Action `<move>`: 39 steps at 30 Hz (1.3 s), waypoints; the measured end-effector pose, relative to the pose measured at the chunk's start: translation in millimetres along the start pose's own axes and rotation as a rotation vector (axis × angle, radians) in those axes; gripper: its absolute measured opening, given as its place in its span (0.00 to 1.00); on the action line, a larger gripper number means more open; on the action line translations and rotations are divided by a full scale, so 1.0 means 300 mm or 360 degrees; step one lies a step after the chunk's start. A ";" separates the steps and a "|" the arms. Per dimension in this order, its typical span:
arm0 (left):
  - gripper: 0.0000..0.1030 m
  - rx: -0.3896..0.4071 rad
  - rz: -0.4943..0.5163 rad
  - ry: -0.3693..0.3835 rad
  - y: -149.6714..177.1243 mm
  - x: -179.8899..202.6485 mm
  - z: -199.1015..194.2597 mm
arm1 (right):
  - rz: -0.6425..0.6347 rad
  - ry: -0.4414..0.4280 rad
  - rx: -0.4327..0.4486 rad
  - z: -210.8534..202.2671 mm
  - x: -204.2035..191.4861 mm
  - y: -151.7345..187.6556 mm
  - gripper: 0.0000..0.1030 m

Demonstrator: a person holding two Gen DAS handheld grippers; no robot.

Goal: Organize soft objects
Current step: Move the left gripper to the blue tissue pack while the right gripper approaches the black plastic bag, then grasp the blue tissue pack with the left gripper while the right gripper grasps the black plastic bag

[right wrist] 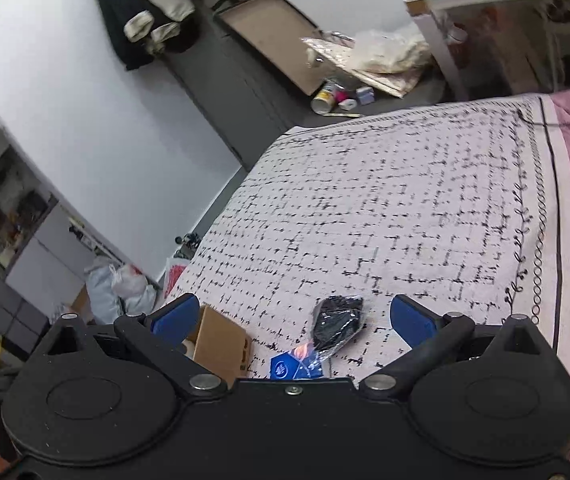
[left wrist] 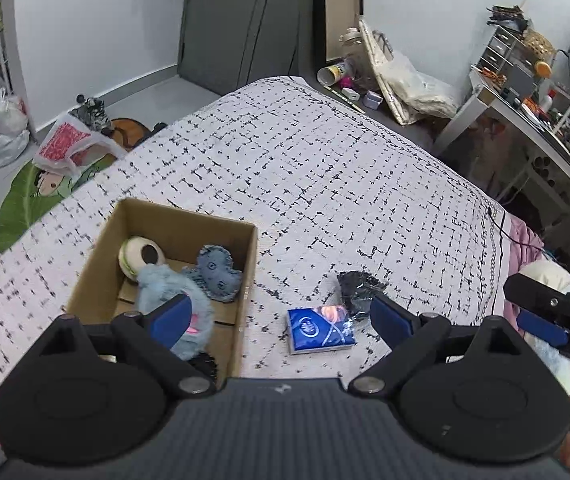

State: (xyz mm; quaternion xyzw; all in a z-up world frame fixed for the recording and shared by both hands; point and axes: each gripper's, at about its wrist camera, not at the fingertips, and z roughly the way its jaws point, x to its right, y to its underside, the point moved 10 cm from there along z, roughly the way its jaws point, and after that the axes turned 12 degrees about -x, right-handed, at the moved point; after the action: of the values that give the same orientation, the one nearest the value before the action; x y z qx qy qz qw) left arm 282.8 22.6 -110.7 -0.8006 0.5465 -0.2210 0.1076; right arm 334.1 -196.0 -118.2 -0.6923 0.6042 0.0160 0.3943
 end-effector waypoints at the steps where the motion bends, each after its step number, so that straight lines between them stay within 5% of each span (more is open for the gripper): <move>1: 0.92 -0.0010 -0.0024 0.0005 0.002 0.010 0.014 | 0.0006 -0.0001 -0.0004 0.006 0.011 -0.001 1.00; 17: 0.89 -0.0089 -0.0105 0.0094 0.042 0.158 0.219 | 0.0195 -0.0066 -0.0114 0.152 0.129 0.016 0.88; 39: 0.89 -0.0269 -0.0118 -0.0021 0.105 0.184 0.511 | 0.0508 -0.0205 -0.0264 0.366 0.232 0.047 0.66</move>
State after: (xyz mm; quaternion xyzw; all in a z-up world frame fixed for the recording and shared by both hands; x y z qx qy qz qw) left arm 345.7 -51.0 -245.4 -0.8279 0.5325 -0.1727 0.0350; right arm 390.8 -190.7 -236.0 -0.6153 0.6765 0.1723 0.3662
